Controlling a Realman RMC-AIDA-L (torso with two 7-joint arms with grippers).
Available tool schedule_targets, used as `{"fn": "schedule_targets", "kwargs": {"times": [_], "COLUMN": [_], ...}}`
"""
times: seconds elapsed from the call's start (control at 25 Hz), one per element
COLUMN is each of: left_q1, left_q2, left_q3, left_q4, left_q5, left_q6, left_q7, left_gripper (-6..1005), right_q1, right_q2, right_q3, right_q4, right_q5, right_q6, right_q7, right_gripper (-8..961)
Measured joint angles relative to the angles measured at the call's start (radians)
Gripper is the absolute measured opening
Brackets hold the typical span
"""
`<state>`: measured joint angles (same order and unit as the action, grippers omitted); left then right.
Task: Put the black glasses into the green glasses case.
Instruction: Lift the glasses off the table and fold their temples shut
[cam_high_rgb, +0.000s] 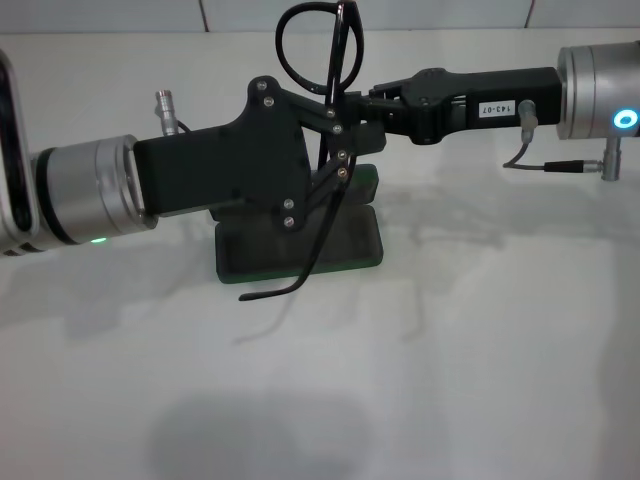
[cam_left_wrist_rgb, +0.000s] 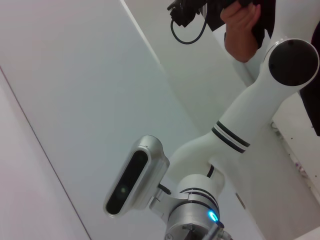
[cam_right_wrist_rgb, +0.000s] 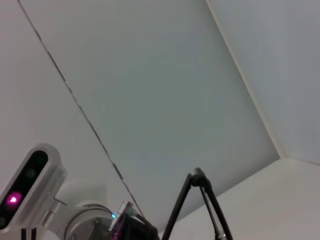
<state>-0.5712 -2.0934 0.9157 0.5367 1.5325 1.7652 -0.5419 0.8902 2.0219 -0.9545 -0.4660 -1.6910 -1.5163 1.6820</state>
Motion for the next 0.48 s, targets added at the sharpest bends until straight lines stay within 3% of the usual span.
{"fn": "schedule_targets", "kwargs": {"times": [0.48], "left_q1": [-0.007], "left_q2": [-0.004], "left_q3": [0.0], "left_q4": [0.0], "left_q5": [-0.006], "left_q6": [-0.02], "left_q7": [0.006], "left_gripper": [-2], "right_q1": [0.004], "right_q2": [0.001], "right_q3": [-0.006], "right_q4": [0.001], "right_q5": [0.051], "right_q6": [-0.016], "right_q7": [0.043], "right_gripper": [34]}}
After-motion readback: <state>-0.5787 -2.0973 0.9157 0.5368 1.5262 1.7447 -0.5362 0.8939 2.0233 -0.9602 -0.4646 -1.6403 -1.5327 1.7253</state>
